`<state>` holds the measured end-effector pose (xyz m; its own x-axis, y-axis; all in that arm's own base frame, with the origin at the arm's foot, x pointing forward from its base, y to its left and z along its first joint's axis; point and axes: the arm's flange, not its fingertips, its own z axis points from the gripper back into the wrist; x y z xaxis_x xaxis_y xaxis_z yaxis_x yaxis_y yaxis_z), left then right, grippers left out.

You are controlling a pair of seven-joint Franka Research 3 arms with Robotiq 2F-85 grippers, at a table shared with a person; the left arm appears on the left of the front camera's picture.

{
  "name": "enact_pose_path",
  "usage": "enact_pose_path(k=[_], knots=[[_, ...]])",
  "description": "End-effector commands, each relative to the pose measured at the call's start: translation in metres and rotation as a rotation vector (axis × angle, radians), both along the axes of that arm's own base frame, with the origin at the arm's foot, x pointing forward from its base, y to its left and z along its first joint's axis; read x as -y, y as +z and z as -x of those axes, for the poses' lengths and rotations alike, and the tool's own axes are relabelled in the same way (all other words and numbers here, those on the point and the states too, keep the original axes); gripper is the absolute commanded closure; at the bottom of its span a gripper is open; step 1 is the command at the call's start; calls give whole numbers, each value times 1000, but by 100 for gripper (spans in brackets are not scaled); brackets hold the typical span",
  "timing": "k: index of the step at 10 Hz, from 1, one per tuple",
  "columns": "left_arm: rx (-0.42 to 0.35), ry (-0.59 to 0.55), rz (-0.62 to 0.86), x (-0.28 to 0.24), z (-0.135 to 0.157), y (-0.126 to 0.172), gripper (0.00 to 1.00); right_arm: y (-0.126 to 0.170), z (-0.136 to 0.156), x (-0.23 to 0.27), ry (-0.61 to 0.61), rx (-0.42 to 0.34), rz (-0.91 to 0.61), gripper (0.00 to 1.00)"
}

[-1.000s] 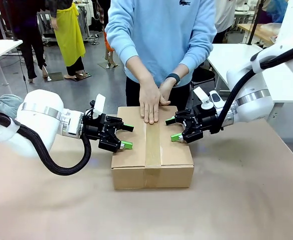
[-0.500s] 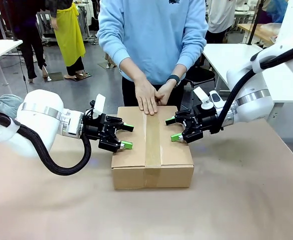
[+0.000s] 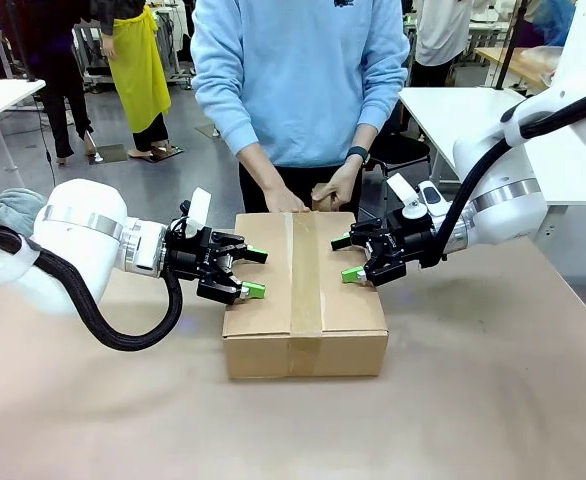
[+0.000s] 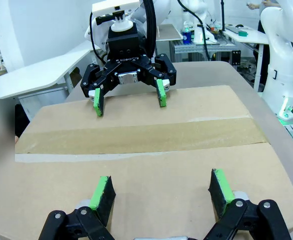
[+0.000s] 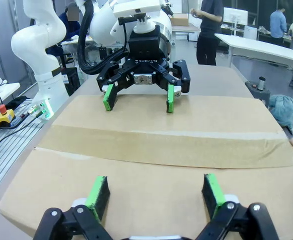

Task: Pack the gift set into the box.
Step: Press and hold the closed box until the human finishes sealing it.

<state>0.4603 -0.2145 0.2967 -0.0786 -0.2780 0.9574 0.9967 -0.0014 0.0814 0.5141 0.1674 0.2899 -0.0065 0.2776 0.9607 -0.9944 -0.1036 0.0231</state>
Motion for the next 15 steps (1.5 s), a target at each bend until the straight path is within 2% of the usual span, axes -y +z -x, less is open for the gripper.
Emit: enact_pose_path(k=[1,6,7,8,9,10,12,13,14,15], knots=[[16,-7,3,-1,2,-2,0,-1,1,0,0,3,9,0],[0,0,0,0,0,0,0,0,0,0,0,0,0,0],[34,-23,85,-25,19,45,0,34,16,22,3,42,-68,0],[88,-26,179,-61,41,82,0,70,34,58,-53,86,-147,0],[141,40,238,-96,59,102,0,92,50,98,-136,121,-199,0],[179,45,303,-132,74,107,0,101,67,140,-240,159,-261,0],[164,224,363,-187,80,93,0,92,91,190,-386,187,-332,0],[131,367,402,-209,76,85,0,85,94,203,-454,193,-366,0],[57,415,433,-220,70,75,0,113,81,189,-324,135,-287,0],[156,259,369,-206,79,105,0,113,81,189,-324,135,-287,0]])
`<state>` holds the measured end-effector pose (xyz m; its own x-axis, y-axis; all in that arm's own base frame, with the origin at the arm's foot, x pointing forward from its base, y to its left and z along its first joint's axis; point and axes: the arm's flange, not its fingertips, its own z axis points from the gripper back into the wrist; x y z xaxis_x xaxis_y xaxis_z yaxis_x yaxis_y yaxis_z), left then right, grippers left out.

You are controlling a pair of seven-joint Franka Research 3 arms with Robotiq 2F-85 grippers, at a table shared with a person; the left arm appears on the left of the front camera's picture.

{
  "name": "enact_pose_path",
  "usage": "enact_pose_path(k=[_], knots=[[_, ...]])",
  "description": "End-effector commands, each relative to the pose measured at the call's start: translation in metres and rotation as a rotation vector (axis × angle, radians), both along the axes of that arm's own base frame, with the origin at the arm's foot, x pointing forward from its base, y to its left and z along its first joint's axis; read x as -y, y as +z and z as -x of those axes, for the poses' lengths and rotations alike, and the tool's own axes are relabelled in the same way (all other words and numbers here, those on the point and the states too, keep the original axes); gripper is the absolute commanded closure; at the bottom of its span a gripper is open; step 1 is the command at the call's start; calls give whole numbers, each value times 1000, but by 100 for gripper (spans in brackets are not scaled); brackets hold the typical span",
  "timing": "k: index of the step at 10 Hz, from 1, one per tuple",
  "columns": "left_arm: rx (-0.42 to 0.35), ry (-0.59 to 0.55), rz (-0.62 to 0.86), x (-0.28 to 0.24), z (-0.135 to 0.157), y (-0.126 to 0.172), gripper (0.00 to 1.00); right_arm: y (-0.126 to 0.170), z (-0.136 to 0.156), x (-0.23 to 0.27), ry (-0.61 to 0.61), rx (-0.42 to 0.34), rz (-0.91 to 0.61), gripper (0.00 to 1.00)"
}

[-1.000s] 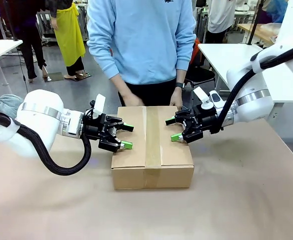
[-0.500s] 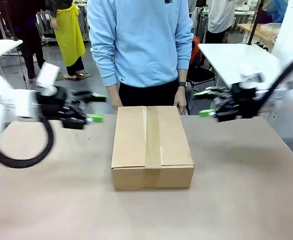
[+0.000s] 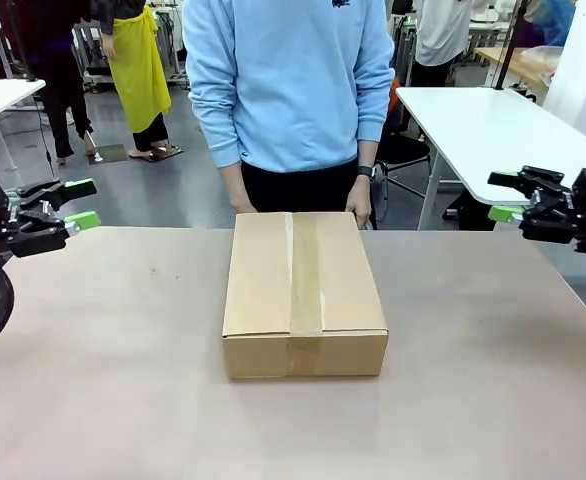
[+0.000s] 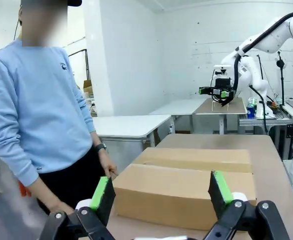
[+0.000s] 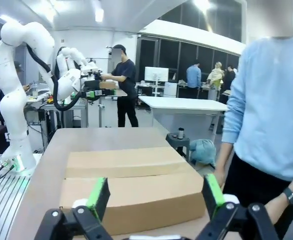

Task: Pack the gift set into the box.
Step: Press and hold the closed box until the human finishes sealing it.

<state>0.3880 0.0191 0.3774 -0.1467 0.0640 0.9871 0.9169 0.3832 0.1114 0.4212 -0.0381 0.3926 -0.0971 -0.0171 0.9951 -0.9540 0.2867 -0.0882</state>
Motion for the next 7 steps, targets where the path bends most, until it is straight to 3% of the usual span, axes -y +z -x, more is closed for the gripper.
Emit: enact_pose_path(k=[1,7], knots=[[61,-82,-30,28,7,24,0,10,-11,-17,56,-3,31,0],[61,-82,-30,28,7,24,0,10,-11,-17,56,-3,31,0]])
